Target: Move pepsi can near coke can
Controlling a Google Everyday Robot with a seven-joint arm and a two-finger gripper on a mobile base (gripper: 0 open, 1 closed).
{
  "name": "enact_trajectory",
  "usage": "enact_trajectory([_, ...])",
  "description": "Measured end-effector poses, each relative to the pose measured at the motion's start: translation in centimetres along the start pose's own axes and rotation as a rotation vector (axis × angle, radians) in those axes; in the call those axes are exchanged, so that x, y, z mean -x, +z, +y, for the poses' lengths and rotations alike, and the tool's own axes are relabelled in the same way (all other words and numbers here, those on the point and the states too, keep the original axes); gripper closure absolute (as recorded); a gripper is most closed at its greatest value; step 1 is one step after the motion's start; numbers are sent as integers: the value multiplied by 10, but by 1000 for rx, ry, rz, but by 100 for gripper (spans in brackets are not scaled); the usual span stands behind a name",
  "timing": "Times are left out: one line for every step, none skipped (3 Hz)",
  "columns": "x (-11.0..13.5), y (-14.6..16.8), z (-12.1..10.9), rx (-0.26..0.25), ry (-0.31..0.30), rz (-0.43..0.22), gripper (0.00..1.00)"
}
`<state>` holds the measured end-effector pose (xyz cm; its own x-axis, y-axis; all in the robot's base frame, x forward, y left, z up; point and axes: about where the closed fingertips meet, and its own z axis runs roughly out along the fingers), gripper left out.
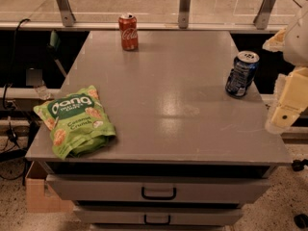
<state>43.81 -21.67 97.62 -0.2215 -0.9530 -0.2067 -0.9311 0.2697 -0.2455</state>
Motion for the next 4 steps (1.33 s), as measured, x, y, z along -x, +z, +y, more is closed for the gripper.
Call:
enact_trajectory([-5, -1, -9, -27, 21, 8, 0])
enact_trajectory([-7, -1, -12, -34, 28, 3, 0])
enact_trajectory([-28, 8, -39, -67, 92, -87, 0])
enact_trajectory([-56, 27, -78, -86, 187, -217, 0])
